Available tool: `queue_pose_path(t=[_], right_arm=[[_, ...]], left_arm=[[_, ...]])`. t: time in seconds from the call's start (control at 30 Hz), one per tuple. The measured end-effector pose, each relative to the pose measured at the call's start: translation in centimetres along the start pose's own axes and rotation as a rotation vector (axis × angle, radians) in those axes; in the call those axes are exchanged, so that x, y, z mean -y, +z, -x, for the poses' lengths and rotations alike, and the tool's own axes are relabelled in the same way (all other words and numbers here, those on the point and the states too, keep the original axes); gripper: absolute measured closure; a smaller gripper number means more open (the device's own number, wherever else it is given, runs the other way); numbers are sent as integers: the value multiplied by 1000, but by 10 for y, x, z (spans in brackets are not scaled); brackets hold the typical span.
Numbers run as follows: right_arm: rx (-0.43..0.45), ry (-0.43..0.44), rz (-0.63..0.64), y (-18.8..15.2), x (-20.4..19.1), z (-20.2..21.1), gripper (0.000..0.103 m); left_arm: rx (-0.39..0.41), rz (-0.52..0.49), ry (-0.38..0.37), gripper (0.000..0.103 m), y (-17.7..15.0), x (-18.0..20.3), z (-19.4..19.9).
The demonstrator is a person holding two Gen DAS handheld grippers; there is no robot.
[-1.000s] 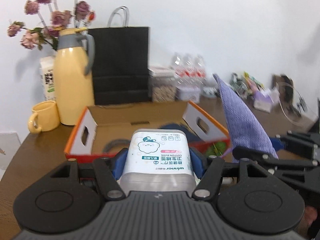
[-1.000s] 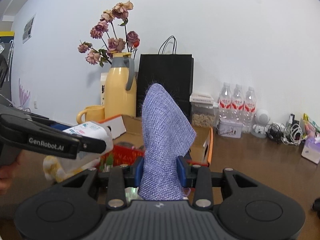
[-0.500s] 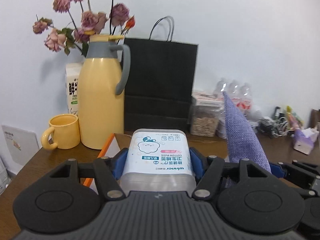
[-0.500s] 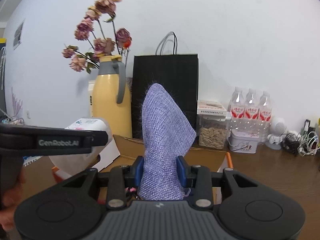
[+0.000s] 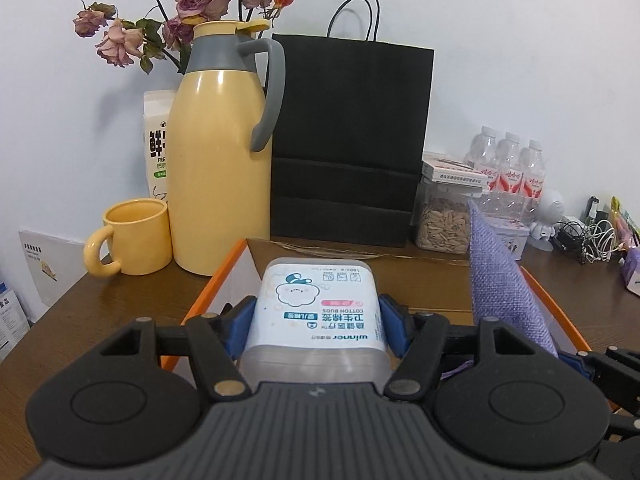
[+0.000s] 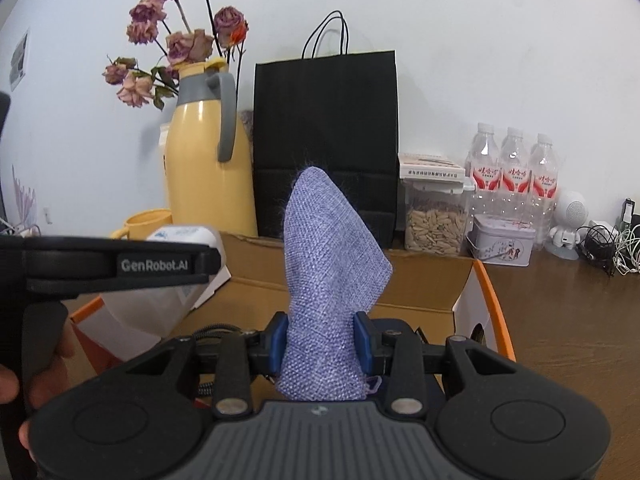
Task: Organize objects
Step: 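Lower the tub and pouch into the box and open both grippers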
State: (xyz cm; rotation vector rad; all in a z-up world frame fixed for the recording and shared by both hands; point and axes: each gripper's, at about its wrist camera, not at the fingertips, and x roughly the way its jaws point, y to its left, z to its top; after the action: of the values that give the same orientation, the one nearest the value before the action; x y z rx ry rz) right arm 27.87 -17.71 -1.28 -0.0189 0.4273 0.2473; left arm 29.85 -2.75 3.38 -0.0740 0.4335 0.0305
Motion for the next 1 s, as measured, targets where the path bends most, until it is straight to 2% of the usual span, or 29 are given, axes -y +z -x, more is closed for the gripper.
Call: queue_pose_path(t=[0.1, 0.13, 0.17, 0.2, 0.27, 0.73, 1.0], right_arm=[[-7, -13, 4, -1, 0, 1, 62], [-7, -21, 3, -2, 0, 2, 56], [-6, -31, 1, -3, 0, 3, 37], [-3, -40, -3, -4, 1, 4, 14], [6, -51, -11, -4, 2, 4, 0], [35, -50, -29, -3, 4, 17, 0], [77, -37, -24, -4, 7, 39, 0]], left_arm=[[19, 1, 0, 32, -1, 0, 5], [31, 3, 1, 17, -1, 0, 7], [45, 9, 0, 0, -2, -1, 11], [62, 15, -4, 0, -2, -2, 14], [77, 25, -6, 0, -3, -3, 19], [83, 32, -6, 0, -5, -2, 28], [123, 25, -42, 0, -6, -3, 55]])
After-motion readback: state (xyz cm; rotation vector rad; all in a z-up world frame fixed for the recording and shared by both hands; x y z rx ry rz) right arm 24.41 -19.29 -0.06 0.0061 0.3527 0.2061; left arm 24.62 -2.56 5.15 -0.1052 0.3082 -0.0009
